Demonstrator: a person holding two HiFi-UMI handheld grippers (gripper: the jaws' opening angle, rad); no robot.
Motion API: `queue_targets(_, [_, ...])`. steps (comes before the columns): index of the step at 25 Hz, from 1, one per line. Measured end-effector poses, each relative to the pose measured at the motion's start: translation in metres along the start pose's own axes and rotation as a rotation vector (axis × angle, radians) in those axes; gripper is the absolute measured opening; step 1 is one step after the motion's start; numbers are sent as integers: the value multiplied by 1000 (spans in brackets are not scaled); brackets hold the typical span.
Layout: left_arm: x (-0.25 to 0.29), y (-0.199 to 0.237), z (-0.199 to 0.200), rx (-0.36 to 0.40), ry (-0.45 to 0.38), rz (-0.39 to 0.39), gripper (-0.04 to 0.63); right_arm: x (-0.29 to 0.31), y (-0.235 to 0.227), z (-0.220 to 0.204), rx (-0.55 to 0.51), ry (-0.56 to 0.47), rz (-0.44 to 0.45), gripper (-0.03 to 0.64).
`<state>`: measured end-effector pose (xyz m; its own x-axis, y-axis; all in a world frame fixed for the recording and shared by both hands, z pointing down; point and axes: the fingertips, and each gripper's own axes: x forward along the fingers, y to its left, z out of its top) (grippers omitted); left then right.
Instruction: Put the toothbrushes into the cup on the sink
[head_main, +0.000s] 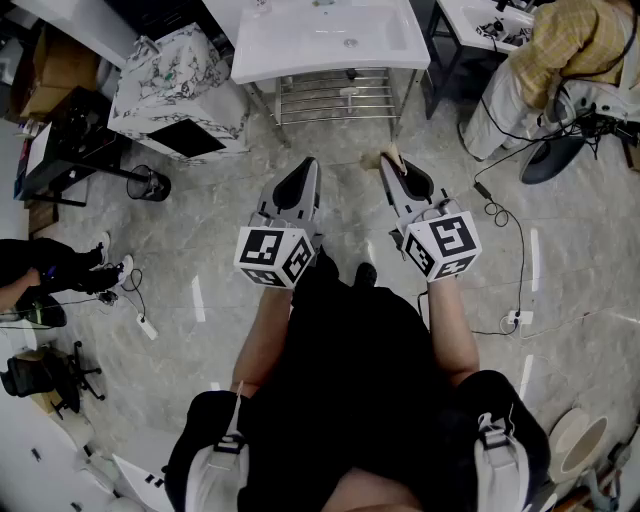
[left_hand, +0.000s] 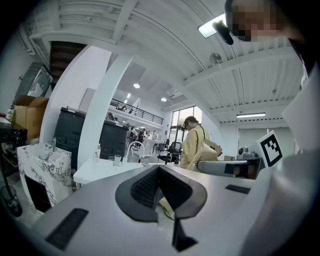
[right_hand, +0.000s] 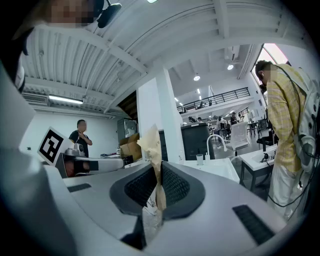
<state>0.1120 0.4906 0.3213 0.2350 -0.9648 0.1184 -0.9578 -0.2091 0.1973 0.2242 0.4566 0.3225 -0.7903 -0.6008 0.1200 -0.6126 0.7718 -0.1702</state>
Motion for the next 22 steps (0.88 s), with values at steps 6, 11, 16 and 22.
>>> queue_targets(6, [11, -8, -1, 0, -1, 3, 14, -4, -11, 5, -5, -10, 3, 49])
queue_targets(11, [19, -13, -5, 1, 9, 8, 14, -6, -23, 6, 10, -27, -9, 49])
queue_targets(16, [21, -9, -7, 0, 15, 24, 14, -4, -34, 2, 3, -18, -22, 51])
queue_targets(22, [38, 18, -10, -21, 22, 22, 14, 23, -42, -1, 20, -1, -42, 51])
